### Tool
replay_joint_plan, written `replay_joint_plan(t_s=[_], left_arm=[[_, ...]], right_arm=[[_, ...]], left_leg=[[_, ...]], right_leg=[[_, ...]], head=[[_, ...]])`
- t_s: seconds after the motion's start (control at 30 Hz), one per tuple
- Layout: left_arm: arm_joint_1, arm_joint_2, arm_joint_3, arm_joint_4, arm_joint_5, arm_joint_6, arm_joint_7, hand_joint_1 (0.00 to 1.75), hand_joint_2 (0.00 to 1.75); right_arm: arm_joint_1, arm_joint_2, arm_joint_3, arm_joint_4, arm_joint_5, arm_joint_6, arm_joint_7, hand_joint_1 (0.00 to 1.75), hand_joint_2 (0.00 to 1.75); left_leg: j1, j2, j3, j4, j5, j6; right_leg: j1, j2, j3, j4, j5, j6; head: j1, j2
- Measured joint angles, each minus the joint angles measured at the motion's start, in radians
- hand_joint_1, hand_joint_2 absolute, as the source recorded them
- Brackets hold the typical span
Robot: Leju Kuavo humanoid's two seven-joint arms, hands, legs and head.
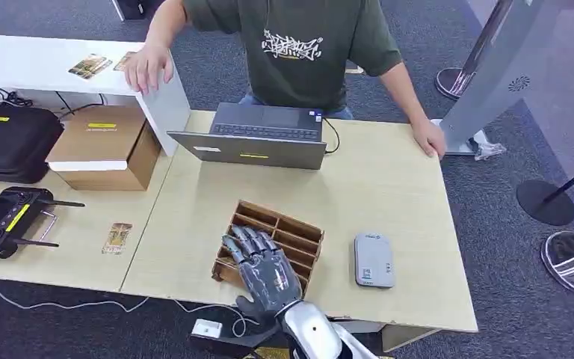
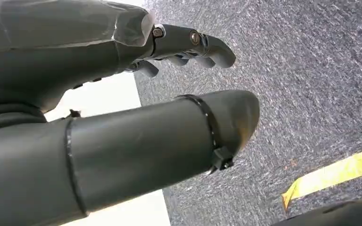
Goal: Pass the card to the sensor for recognition and then transmit it.
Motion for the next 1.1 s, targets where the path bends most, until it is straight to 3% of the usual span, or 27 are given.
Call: replay_joint_plan(t_s=[0.33, 1.0, 1.1], left_arm=[[-0.007, 0.000, 0.001, 0.000, 0.002, 0.001, -0.007, 0.00, 0.00], [-0.007, 0.001, 0.002, 0.000, 0.000, -0.008, -0.002, 0.00, 0.00], [-0.007, 0.001, 0.002, 0.000, 0.000, -0.008, 0.001, 0.00, 0.00]], right_arm=[[-0.081, 0.056, 0.088, 0.213, -0.057, -0.048, -0.069, 0.00, 1.75], [-0.140, 0.093, 0.145, 0.344, -0.099, -0.108, -0.025, 0.00, 1.75], [-0.150, 0.094, 0.152, 0.348, -0.085, -0.074, 0.019, 0.00, 1.75]], left_leg=[[0.000, 0.000, 0.000, 0.000, 0.000, 0.000], [0.000, 0.000, 0.000, 0.000, 0.000, 0.000], [0.000, 0.000, 0.000, 0.000, 0.000, 0.000]], right_leg=[[0.000, 0.000, 0.000, 0.000, 0.000, 0.000], [0.000, 0.000, 0.000, 0.000, 0.000, 0.000], [0.000, 0.000, 0.000, 0.000, 0.000, 0.000]], head=[[0.000, 0.000], [0.000, 0.000], [0.000, 0.000]])
